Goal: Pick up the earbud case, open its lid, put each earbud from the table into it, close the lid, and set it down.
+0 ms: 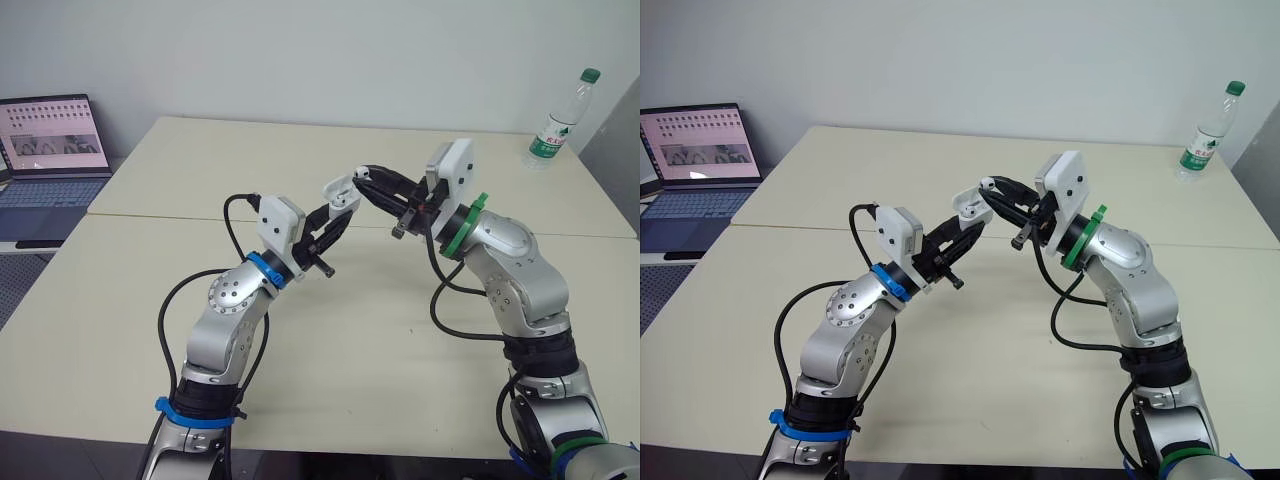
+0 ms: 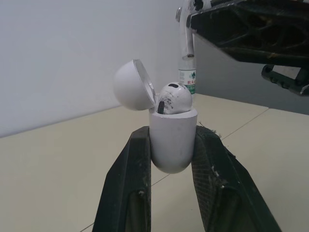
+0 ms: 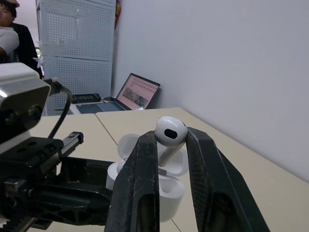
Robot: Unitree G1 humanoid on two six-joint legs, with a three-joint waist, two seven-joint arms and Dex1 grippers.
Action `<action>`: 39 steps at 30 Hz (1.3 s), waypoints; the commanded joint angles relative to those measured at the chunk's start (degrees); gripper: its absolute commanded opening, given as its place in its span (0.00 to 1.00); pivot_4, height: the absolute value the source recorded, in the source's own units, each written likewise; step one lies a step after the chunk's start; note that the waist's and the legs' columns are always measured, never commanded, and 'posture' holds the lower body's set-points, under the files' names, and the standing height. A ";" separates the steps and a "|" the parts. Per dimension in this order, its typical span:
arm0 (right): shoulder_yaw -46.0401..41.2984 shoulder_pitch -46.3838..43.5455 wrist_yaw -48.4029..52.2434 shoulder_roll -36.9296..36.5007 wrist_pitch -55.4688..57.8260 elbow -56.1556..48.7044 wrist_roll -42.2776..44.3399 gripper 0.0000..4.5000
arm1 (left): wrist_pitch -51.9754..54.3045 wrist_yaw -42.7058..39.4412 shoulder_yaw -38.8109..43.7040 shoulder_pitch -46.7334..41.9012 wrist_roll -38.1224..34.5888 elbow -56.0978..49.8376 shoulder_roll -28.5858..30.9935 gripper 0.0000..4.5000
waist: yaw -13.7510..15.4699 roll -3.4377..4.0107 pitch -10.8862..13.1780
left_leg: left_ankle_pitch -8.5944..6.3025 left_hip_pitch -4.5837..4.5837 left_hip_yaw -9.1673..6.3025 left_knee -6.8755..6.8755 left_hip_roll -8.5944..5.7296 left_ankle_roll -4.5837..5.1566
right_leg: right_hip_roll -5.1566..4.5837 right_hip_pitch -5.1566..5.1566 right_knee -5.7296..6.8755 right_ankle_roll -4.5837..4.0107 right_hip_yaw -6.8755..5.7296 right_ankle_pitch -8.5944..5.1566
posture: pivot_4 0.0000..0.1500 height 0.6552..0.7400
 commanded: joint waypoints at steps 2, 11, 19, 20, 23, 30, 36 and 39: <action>0.16 -0.74 0.78 -0.40 -2.40 0.34 -1.24 0.10 | -0.37 -0.11 -0.13 -0.14 -1.09 -3.11 -0.36 0.17 | 0.00 0.00 0.00 | 0.00 0.00 0.00 0.00 0.00 0.00 | 0.00 0.00 0.00 0.00 0.00 0.00 | 1.00 1.00; 0.18 -1.00 1.59 -0.18 -1.39 0.66 -1.30 0.10 | -0.42 -0.67 -0.38 -0.02 -1.68 -3.54 -0.37 0.17 | 0.00 0.00 0.00 | 0.00 0.00 0.00 0.00 0.00 0.00 | 0.00 0.00 0.00 0.00 0.00 0.00 | 1.00 1.00; 0.68 -0.72 2.62 -1.14 0.11 0.52 -1.48 0.10 | -0.74 -1.15 -0.45 -0.05 -2.03 -3.43 -0.41 0.17 | 0.00 0.00 0.00 | 0.00 0.00 0.00 0.00 0.00 0.00 | 0.00 0.00 -0.01 0.00 0.00 0.00 | 1.00 1.00; 0.70 -0.69 2.76 -1.20 0.21 0.56 -1.50 0.10 | -0.78 -1.17 -0.51 -0.02 -2.06 -3.46 -0.41 0.17 | 0.00 0.00 0.00 | 0.00 0.00 -0.01 -0.01 0.00 0.00 | 0.00 0.00 -0.01 0.00 0.00 0.00 | 1.00 1.00; 0.88 -0.56 3.24 -1.46 0.61 0.74 -1.51 0.10 | -0.90 -1.28 -0.60 0.01 -2.10 -3.46 -0.47 0.17 | 0.00 0.00 0.00 | 0.00 0.00 0.00 0.00 0.00 0.00 | 0.00 0.00 -0.01 0.00 -0.01 0.00 | 1.00 1.00; 0.89 0.04 4.24 -1.78 1.32 0.66 -1.11 0.26 | -0.98 -1.47 -0.57 0.06 -2.13 -3.43 -0.46 0.17 | 0.00 0.00 0.00 | 0.00 0.00 0.00 -0.01 0.00 0.00 | 0.00 0.00 -0.01 0.00 0.00 0.00 | 1.00 1.00; 0.72 0.19 4.49 -1.64 1.16 0.43 -0.74 0.63 | -0.93 -1.52 -0.71 0.09 -2.04 -3.36 -0.45 0.17 | 0.00 0.00 0.00 | 0.00 0.00 0.00 -0.01 0.00 0.00 | 0.01 0.00 -0.02 0.00 0.00 0.00 | 1.00 1.00; 0.09 0.20 4.89 -1.54 1.41 0.37 0.31 0.63 | -0.95 -1.55 -0.74 0.12 -1.96 -3.26 -0.41 0.17 | 0.00 0.00 0.00 | 0.00 0.00 -0.01 -0.01 0.00 0.00 | 0.01 0.00 -0.01 0.00 0.00 0.00 | 1.00 1.00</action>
